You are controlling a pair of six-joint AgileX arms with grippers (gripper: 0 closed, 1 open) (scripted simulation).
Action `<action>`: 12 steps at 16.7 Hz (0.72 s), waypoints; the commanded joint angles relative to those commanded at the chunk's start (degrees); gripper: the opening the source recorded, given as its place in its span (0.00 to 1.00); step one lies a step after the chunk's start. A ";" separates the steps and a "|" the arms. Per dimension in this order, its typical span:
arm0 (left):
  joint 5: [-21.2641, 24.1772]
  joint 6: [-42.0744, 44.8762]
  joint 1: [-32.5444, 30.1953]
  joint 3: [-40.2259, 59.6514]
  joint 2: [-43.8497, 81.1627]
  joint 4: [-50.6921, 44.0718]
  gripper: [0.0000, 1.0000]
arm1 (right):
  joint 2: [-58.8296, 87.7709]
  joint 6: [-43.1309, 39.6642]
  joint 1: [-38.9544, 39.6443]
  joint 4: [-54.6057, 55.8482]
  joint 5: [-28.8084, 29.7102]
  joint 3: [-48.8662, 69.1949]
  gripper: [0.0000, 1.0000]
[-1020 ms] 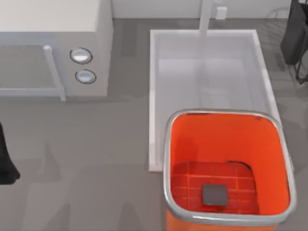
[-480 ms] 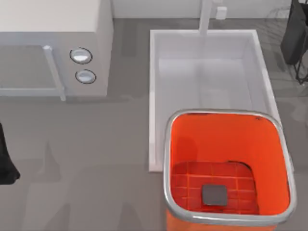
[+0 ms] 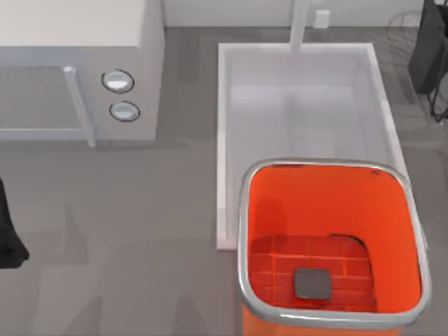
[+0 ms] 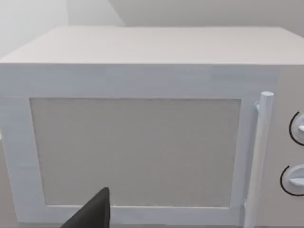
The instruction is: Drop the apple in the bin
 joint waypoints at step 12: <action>0.00 0.00 0.00 0.00 0.00 0.00 1.00 | 0.00 0.00 0.00 0.00 0.00 0.00 0.17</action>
